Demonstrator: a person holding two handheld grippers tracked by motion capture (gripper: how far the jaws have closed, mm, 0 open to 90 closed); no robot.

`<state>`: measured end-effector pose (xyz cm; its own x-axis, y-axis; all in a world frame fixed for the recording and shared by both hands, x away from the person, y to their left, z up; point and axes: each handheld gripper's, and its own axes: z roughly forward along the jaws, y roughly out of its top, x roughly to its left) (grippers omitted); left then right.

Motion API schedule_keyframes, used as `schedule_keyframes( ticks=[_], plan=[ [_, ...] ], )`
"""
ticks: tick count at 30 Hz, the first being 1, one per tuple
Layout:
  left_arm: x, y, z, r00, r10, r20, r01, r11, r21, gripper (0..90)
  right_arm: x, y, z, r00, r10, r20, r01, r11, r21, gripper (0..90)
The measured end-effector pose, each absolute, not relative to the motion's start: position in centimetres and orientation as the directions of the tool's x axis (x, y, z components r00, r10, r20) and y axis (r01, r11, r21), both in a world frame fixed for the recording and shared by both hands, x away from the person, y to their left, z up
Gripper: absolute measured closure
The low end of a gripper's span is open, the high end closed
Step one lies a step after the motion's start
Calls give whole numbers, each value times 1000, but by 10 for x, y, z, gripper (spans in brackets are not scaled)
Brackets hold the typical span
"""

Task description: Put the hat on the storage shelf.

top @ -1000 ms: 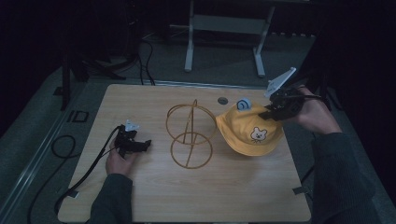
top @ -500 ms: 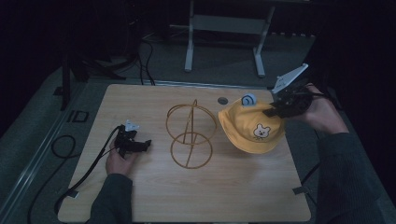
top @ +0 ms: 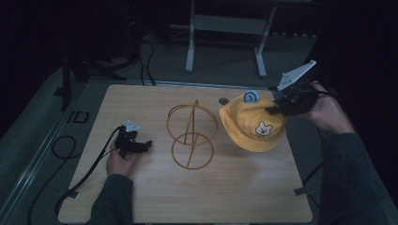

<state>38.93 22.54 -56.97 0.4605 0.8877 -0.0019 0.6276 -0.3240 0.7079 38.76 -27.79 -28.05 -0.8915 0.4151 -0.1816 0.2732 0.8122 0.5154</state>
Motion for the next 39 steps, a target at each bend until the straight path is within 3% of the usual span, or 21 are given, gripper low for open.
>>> schedule_keyframes(
  ticks=[39],
  plan=[
    [389, 225, -570, 460, 888, -2, 627, -323, 709, 143, 380, -271, -255, -899, 391, -195, 170, 725, 668, 764]
  ],
)
